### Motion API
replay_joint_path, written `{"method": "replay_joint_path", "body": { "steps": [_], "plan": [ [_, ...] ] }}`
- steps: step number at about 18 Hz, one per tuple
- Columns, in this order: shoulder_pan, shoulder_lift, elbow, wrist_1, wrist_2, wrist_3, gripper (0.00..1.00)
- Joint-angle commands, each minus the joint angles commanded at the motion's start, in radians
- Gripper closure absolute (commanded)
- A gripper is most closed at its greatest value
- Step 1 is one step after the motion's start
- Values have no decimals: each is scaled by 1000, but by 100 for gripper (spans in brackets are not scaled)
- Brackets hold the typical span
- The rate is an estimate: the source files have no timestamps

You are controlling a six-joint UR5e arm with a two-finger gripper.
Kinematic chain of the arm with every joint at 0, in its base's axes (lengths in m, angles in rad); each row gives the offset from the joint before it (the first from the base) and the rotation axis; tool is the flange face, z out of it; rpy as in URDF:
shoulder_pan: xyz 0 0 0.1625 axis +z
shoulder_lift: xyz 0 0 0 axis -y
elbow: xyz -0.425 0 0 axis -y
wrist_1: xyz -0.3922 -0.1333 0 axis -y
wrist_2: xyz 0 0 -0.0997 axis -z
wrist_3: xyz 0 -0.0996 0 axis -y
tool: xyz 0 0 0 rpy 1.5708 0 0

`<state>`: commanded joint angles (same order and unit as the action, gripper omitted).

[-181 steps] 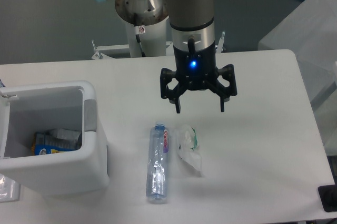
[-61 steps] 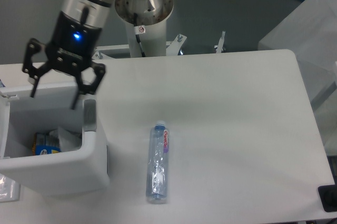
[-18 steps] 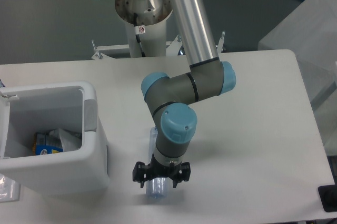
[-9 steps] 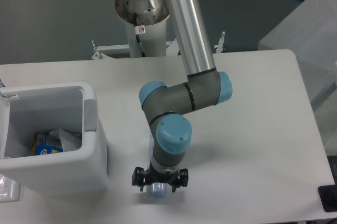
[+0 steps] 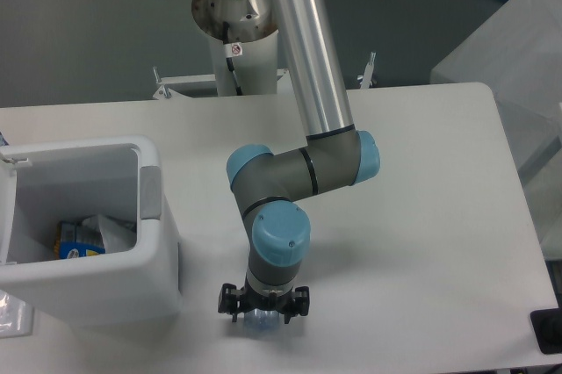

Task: Place the trash in the trash can
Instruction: 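Close the gripper around the bottle's end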

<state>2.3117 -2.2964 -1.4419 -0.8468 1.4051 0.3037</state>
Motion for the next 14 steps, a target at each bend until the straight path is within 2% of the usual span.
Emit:
{"method": "replay_joint_path", "body": {
  "steps": [2, 5, 11, 14],
  "plan": [
    [0, 0, -2, 2, 0, 0, 7],
    [0, 0, -2, 0, 2, 0, 12],
    [-2, 5, -3, -2, 15, -6, 30],
    [-2, 5, -5, -2, 18, -11, 34]
  ]
}}
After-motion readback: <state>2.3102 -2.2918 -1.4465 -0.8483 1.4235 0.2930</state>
